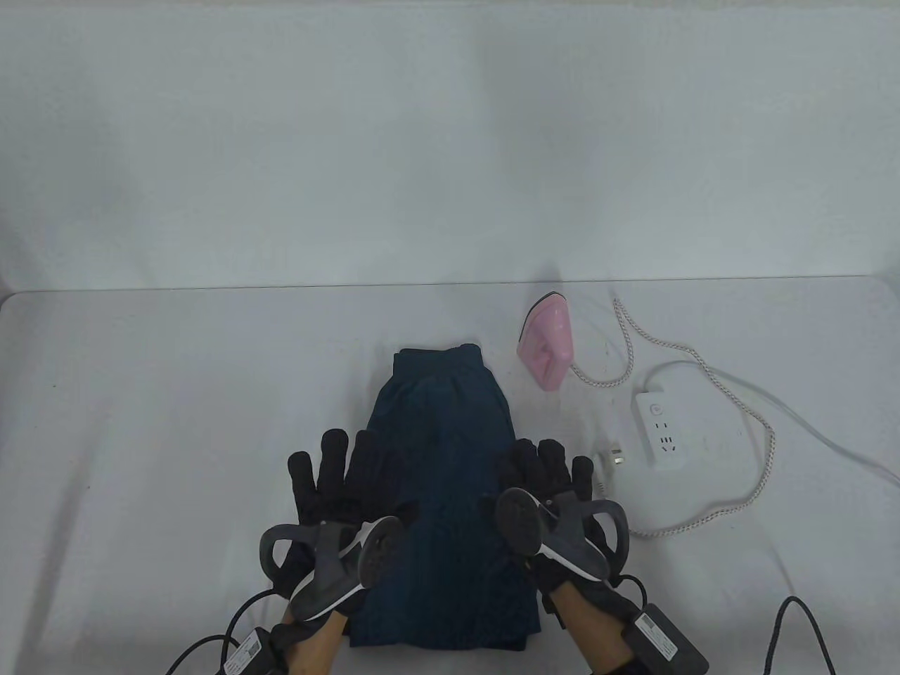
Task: Iron shorts with electric iron on table
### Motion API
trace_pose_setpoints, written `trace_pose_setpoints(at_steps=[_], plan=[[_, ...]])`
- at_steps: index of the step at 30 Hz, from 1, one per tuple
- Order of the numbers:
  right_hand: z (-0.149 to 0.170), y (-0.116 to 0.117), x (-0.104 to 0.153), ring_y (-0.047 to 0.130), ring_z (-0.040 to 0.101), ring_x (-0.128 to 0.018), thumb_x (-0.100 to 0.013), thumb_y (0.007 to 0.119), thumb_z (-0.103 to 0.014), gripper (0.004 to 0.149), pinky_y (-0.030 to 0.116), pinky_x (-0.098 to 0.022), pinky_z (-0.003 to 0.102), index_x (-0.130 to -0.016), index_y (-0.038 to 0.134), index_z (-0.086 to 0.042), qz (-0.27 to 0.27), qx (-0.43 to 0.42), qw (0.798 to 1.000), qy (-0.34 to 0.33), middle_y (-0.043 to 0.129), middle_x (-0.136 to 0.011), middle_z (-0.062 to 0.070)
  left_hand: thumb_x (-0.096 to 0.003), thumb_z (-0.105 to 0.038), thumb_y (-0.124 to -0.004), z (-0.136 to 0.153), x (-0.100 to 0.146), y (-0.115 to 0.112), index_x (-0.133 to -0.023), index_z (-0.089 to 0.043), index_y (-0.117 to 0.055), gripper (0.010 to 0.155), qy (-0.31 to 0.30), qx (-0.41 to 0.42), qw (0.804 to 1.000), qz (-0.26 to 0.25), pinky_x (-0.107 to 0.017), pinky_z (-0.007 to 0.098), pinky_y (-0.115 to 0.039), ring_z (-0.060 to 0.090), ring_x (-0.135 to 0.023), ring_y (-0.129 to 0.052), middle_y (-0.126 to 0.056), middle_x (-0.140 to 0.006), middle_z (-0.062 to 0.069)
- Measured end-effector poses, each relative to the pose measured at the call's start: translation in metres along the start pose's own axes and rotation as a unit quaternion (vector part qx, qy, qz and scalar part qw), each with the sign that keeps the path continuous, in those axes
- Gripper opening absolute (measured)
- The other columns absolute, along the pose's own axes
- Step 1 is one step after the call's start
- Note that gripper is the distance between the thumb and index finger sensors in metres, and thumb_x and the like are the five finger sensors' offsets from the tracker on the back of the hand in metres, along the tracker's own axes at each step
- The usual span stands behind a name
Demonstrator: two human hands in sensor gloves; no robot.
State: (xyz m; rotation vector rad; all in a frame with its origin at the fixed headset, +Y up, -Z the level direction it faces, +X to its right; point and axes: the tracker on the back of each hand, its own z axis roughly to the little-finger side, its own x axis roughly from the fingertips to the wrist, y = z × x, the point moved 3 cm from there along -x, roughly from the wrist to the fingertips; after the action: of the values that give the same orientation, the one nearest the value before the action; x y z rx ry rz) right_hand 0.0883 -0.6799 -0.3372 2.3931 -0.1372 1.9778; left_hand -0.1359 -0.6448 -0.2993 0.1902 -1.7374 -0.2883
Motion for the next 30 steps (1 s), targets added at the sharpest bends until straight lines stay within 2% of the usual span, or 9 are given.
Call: trace_pose_setpoints(at_steps=[3,8,15,19,24,28,30], plan=[[0.010,-0.001,-0.008,0.065,0.039,-0.108,-0.054,0.064,-0.064,0.067,0.049,-0.074,0.069,-0.110,0.058,-0.027,-0.038,0.005,0.999,0.017,0.060,-0.115,0.004,-0.0484,-0.067,-0.070,0.002,-0.001,-0.001,-0.110,-0.040,-0.057,0.069,0.001,0.005,1.000,0.003,-0.076,0.072,-0.036,0.042,-0.114,-0.047,-0.051,-0.122,0.000],[0.025,0.000,-0.022,0.068,0.037,-0.106,-0.054,0.063,-0.064,0.067,0.050,-0.074,0.068,-0.110,0.058,-0.028,-0.062,0.027,0.997,0.042,0.062,-0.114,0.003,-0.0485,-0.067,-0.070,0.005,-0.003,-0.002,-0.110,-0.039,-0.057,0.069,0.000,0.014,1.000,0.011,-0.076,0.072,-0.037,0.041,-0.113,-0.049,-0.053,-0.122,0.000],[0.068,0.011,-0.051,0.074,0.035,-0.102,-0.055,0.063,-0.064,0.067,0.054,-0.074,0.066,-0.110,0.057,-0.028,-0.106,0.067,0.986,0.112,0.065,-0.113,0.003,-0.0487,-0.067,-0.070,0.009,-0.006,-0.004,-0.110,-0.039,-0.058,0.068,0.006,0.028,1.000,0.010,-0.076,0.072,-0.039,0.041,-0.113,-0.051,-0.051,-0.122,0.000],[0.090,0.021,-0.059,0.081,0.033,-0.096,-0.055,0.062,-0.065,0.068,0.058,-0.073,0.064,-0.111,0.054,-0.028,-0.125,0.094,0.976,0.152,0.066,-0.111,0.003,-0.0488,-0.066,-0.070,0.010,-0.009,-0.007,-0.110,-0.038,-0.058,0.068,0.008,0.033,0.999,0.019,-0.076,0.072,-0.039,0.041,-0.113,-0.052,-0.052,-0.122,0.000],[0.112,0.036,-0.063,0.087,0.028,-0.086,-0.054,0.061,-0.070,0.077,0.064,-0.070,0.060,-0.115,0.044,-0.027,-0.162,0.152,0.952,0.212,0.067,-0.108,0.003,-0.0489,-0.066,-0.070,0.015,-0.012,-0.011,-0.110,-0.038,-0.058,0.068,0.015,0.037,0.999,0.026,-0.076,0.072,-0.039,0.041,-0.112,-0.053,-0.052,-0.122,0.000],[0.120,0.049,-0.065,0.096,0.022,-0.073,-0.052,0.061,-0.075,0.084,0.073,-0.065,0.055,-0.116,0.042,-0.024,-0.186,0.185,0.935,0.240,0.075,-0.100,0.001,-0.0490,-0.066,-0.070,0.019,-0.015,-0.013,-0.110,-0.038,-0.058,0.068,0.020,0.040,0.999,0.029,-0.076,0.072,-0.039,0.042,-0.112,-0.053,-0.052,-0.122,0.000],[0.124,0.057,-0.066,0.098,0.019,-0.068,-0.050,0.060,-0.077,0.090,0.076,-0.063,0.053,-0.115,0.040,-0.018,-0.202,0.181,0.929,0.252,0.079,-0.096,0.001,-0.0490,-0.066,-0.070,0.019,-0.016,-0.015,-0.110,-0.038,-0.058,0.068,0.022,0.041,0.998,0.032,-0.076,0.072,-0.039,0.042,-0.112,-0.053,-0.053,-0.122,0.000]])
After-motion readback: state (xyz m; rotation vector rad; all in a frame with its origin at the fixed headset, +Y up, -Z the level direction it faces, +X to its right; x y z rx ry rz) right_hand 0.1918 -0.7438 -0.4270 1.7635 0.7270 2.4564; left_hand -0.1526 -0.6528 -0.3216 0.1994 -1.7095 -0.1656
